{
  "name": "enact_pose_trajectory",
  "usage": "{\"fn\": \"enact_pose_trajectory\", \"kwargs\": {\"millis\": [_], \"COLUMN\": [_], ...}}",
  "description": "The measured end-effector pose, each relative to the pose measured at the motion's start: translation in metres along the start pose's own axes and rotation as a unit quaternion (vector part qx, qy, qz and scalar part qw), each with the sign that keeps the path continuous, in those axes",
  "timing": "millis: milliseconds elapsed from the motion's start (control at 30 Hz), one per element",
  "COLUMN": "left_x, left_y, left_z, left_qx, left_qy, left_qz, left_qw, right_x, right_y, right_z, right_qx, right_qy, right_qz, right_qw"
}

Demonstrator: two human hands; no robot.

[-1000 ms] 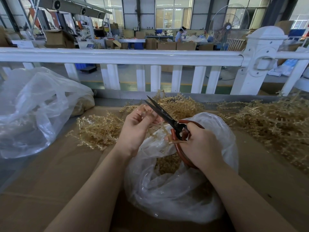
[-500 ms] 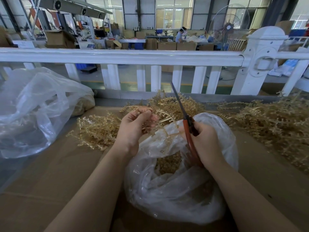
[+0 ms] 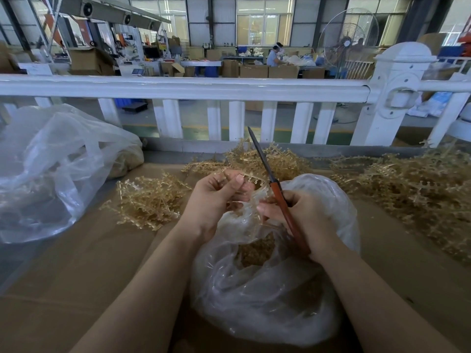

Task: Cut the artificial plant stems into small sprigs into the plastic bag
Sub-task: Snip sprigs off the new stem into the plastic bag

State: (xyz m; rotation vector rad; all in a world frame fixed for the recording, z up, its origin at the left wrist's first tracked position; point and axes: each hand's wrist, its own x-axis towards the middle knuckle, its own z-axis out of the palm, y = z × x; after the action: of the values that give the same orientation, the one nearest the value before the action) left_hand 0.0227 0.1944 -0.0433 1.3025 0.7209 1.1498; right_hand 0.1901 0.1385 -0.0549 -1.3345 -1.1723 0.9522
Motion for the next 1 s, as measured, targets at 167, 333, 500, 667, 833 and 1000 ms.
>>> {"fn": "enact_pose_trajectory", "kwargs": {"millis": [167, 333, 500, 667, 833, 1000], "left_x": [0.001, 0.002, 0.001, 0.001, 0.001, 0.001], "left_y": [-0.002, 0.001, 0.004, 0.000, 0.000, 0.004], "left_z": [0.005, 0.002, -0.005, -0.004, -0.003, -0.003], "left_qx": [0.011, -0.014, 0.021, 0.020, 0.018, -0.055], "left_qy": [0.016, 0.001, -0.088, -0.087, -0.070, -0.047], "left_qz": [-0.016, -0.073, -0.136, -0.146, -0.134, -0.139], "left_qw": [1.000, 0.997, 0.987, 0.985, 0.988, 0.988], "right_x": [0.002, 0.000, 0.000, 0.002, 0.002, 0.006], "right_y": [0.003, 0.001, 0.000, 0.001, 0.003, 0.011], "right_z": [0.002, -0.001, -0.006, -0.008, -0.007, -0.007], "right_qx": [0.008, 0.074, 0.180, 0.194, 0.175, 0.079], "right_qy": [-0.005, -0.002, 0.047, 0.054, 0.059, 0.127], "right_qz": [0.003, -0.011, -0.012, -0.024, -0.028, -0.029], "right_qw": [1.000, 0.997, 0.982, 0.979, 0.982, 0.988]}}
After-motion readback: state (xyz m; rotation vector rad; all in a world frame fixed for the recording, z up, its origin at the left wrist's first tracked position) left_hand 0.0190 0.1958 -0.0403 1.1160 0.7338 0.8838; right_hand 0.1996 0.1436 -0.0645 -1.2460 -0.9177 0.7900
